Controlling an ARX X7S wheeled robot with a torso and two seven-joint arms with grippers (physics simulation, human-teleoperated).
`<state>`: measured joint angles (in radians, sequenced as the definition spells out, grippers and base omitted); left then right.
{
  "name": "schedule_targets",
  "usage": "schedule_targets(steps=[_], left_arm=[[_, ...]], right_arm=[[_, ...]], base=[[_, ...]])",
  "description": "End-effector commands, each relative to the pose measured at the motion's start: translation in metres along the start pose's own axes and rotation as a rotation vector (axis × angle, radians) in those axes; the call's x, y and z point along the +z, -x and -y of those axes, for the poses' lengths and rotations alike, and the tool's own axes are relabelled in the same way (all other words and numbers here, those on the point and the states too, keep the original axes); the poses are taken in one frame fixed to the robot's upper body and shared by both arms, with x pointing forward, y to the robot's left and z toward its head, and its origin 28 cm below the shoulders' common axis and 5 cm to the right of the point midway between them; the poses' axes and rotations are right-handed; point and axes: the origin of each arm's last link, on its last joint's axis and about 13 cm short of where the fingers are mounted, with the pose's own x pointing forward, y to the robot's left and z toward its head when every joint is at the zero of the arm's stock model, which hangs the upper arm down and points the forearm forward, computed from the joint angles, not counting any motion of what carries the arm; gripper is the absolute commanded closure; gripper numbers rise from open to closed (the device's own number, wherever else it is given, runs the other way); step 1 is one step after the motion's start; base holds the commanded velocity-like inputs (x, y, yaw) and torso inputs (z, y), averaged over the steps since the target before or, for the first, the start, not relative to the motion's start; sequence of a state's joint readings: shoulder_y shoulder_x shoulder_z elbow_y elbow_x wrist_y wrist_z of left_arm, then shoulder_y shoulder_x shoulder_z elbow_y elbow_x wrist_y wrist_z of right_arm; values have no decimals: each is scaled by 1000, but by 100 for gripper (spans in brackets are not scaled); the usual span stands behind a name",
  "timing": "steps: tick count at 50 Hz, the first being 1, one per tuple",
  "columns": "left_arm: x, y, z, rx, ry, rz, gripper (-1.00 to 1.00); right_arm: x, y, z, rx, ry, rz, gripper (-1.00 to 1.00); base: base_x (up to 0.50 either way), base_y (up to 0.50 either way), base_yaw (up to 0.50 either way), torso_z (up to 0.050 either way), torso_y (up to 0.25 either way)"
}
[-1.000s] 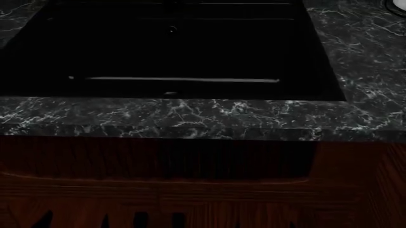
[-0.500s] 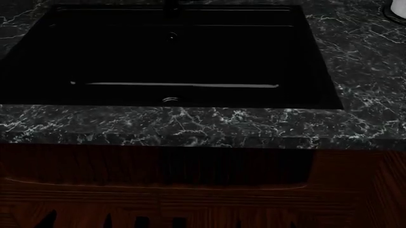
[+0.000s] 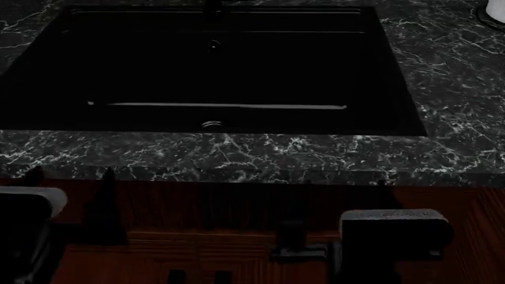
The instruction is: Pick the bell pepper from the sink and place it on the plate located on the counter
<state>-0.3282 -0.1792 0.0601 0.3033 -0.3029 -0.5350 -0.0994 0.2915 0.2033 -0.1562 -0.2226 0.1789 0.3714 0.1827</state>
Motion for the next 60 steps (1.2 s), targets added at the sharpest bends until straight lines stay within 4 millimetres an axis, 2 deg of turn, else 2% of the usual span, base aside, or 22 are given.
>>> schedule_targets(steps=[1,6,13,26,31,36,48,60], left_arm=[[55,-41,-8,-20,-8,34,-100],[71,-69,-14,-13,-10,31,-100],[94,-110,-12,-21,-26,30,-100],[112,-175,-7,-63,-42,4,-100],[114,-182,-5,-30,-39,-14,-100],[114,-182,-9,-2,-12,-14,-100],[107,-174,-15,15,-24,-27,-100],[112,-171,-15,12,-43,-22,-100]], right_arm=[[55,-49,10,8,61,55,-100],[75,-78,14,28,66,50,-100],[117,-125,19,28,84,65,-100],[128,-186,26,6,69,5,-100],[127,-190,25,3,41,-11,-100],[126,-187,26,-5,27,-11,-100],[120,-182,22,3,32,-31,-100],[114,-179,22,11,18,-46,-100]], base=[[0,0,0,0,0],[0,0,0,0,0],[0,0,0,0,0],[0,0,0,0,0],[0,0,0,0,0],[0,33,0,0,0],[0,496,0,0,0],[0,500,0,0,0]])
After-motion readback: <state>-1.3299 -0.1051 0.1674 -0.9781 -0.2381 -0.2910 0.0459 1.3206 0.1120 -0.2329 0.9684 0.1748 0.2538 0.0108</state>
